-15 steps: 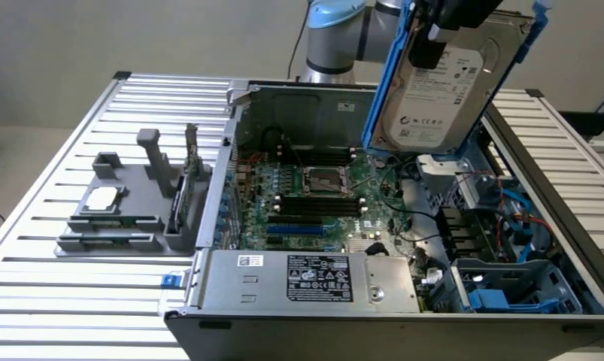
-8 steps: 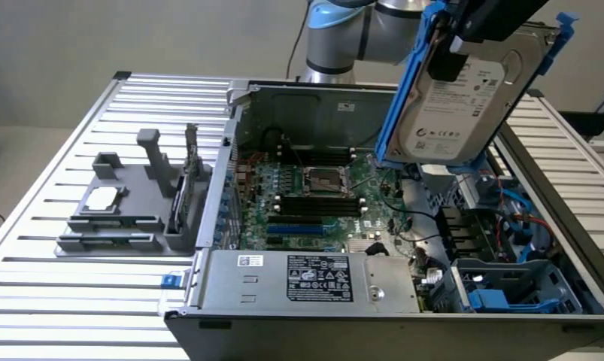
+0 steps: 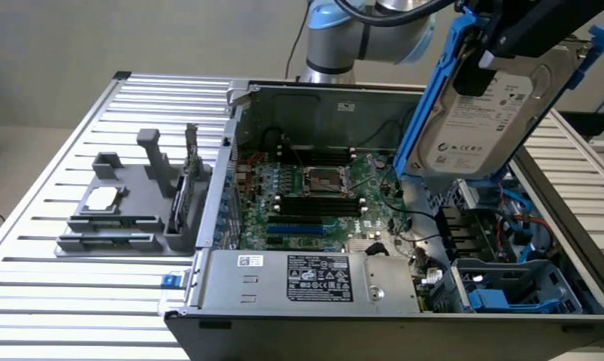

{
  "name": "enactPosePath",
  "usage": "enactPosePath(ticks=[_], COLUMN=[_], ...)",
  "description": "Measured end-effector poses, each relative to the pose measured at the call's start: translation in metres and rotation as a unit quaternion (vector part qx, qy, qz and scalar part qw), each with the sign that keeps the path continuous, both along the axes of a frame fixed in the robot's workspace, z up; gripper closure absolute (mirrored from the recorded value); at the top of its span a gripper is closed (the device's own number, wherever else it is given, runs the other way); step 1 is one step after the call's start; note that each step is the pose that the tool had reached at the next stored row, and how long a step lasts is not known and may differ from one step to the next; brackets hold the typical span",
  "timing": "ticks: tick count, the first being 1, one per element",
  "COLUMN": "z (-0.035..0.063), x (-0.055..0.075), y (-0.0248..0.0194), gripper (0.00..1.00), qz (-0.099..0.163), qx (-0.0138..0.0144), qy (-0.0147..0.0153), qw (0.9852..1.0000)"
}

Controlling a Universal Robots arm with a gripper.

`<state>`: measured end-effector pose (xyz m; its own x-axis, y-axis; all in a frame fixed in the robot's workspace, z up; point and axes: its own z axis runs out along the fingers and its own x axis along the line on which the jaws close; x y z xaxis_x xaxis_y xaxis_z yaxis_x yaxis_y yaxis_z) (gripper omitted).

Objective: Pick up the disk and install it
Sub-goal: 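Pick up the disk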

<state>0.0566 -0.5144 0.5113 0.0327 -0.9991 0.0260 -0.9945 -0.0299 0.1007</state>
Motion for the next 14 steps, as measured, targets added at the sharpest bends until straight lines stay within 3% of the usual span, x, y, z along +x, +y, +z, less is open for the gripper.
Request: enactPosePath(ticks=[8, 14], z=[-0.0021, -0.0025], x=[0.013, 0.029], y=[-0.0202, -0.0287], gripper=[0.68, 0.68], qz=[0.000, 0.000], qx=[0.0000, 0.0000], qy=[0.0000, 0.0000], qw=[1.0000, 1.0000])
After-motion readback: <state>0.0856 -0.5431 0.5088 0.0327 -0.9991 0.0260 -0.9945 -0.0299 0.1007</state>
